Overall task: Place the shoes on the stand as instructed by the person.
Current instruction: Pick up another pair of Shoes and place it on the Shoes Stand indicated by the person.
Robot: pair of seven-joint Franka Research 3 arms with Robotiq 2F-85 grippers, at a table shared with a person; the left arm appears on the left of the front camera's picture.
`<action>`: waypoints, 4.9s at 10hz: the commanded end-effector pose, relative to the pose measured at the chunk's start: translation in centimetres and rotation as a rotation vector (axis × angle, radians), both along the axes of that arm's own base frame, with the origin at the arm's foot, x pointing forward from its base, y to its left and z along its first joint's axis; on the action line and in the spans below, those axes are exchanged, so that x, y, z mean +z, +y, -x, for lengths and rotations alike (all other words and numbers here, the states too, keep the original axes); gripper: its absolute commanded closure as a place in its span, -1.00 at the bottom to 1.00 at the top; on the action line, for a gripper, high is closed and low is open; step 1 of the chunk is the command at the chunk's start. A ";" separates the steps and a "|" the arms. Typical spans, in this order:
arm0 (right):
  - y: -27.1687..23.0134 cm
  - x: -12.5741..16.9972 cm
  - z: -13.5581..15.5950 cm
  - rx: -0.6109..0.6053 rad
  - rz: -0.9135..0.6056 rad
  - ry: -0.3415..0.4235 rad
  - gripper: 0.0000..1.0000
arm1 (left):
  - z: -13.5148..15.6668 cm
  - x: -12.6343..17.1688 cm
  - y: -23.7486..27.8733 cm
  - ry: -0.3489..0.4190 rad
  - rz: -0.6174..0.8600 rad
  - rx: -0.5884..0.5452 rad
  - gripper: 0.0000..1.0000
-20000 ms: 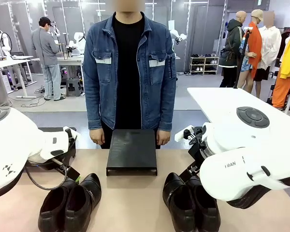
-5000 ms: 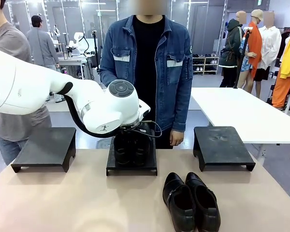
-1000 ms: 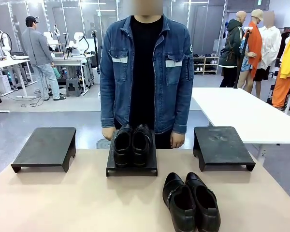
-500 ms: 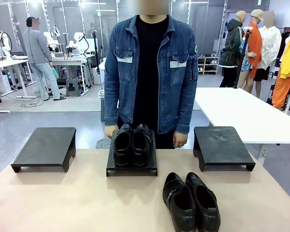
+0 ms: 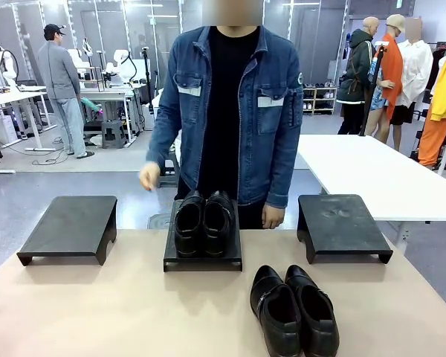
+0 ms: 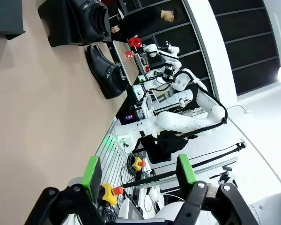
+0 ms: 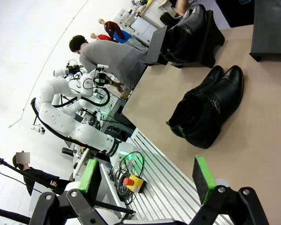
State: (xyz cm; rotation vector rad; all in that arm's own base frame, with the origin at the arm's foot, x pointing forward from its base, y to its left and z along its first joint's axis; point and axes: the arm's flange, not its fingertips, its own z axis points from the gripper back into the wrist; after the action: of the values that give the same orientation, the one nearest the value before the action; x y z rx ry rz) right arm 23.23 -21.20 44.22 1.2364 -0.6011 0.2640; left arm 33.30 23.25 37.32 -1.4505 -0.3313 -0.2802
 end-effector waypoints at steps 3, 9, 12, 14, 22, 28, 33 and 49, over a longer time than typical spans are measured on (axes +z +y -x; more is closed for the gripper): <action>-0.1 0.1 -0.1 -0.001 -0.009 -0.026 -1.00 | 0.5 0.2 -0.2 -0.003 -0.012 -0.009 -0.64; -0.1 0.1 -0.1 -0.001 -0.009 -0.026 -1.00 | 0.5 0.2 -0.2 -0.003 -0.012 -0.009 -0.64; -0.1 0.1 -0.1 -0.001 -0.009 -0.026 -1.00 | 0.5 0.2 -0.2 -0.003 -0.012 -0.009 -0.64; -0.1 0.1 -0.1 -0.001 -0.009 -0.026 -1.00 | 0.5 0.2 -0.2 -0.003 -0.012 -0.009 -0.64; -0.1 0.1 -0.1 -0.001 -0.009 -0.026 -1.00 | 1.1 7.7 -10.5 0.028 -0.224 -0.022 -0.64; -0.1 0.1 -0.1 -0.001 -0.009 -0.026 -1.00 | 3.5 16.9 -31.3 0.139 -0.453 0.014 -0.64; -0.1 0.1 -0.1 -0.001 -0.009 -0.026 -1.00 | 3.4 16.9 -45.0 0.137 -0.680 0.053 -0.64; -0.1 0.1 -0.1 -0.001 -0.009 -0.026 -1.00 | 2.9 21.0 -62.2 0.143 -0.876 0.032 -0.64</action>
State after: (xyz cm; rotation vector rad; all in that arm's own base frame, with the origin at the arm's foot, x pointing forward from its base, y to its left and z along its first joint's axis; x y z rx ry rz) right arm 23.32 -21.12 44.25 1.2359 -0.5998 0.2667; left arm 27.92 -36.37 57.73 -0.6869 -0.0840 -0.3078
